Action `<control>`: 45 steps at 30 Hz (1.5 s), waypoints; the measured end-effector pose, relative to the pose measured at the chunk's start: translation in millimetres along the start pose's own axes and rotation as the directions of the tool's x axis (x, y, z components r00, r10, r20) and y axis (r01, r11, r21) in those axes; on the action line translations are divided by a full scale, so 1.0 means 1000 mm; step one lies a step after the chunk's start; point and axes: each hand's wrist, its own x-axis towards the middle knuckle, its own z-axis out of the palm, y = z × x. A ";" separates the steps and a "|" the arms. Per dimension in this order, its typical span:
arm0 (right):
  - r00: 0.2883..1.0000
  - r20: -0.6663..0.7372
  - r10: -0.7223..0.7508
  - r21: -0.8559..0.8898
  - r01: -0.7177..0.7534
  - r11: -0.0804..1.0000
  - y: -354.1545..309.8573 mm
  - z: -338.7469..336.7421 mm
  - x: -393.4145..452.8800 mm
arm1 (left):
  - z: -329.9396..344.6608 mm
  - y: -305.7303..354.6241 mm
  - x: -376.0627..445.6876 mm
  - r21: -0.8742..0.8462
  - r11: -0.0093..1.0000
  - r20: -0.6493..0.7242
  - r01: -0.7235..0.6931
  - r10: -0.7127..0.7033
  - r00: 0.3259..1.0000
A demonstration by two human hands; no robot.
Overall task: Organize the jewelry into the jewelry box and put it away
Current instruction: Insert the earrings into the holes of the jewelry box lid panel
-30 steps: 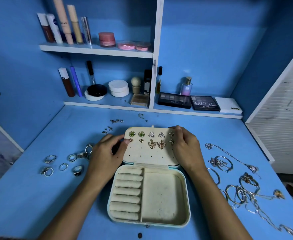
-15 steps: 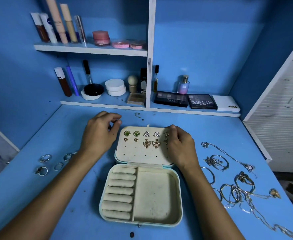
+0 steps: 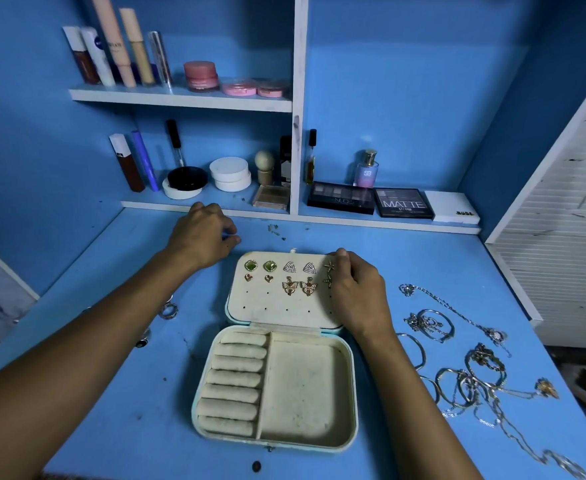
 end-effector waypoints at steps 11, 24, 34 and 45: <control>1.000 0.003 -0.007 -0.006 0.007 1.000 -0.005 -0.001 -0.002 | 0.004 0.001 -0.005 -0.081 0.992 -0.090 -0.095 0.087 0.992; 1.000 0.004 0.003 -0.009 -0.003 1.000 -0.003 -0.001 -0.001 | -0.013 0.018 -0.043 -0.382 0.914 -0.298 -0.135 0.016 0.954; 1.000 -0.004 -0.014 -0.007 0.014 1.000 -0.001 -0.001 -0.001 | -0.019 0.030 -0.088 -0.434 0.879 -0.344 -0.198 0.042 0.938; 1.000 -0.001 0.007 -0.017 -0.007 1.000 -0.001 -0.001 0.000 | -0.010 0.030 -0.115 -0.453 0.864 -0.318 -0.218 0.071 0.945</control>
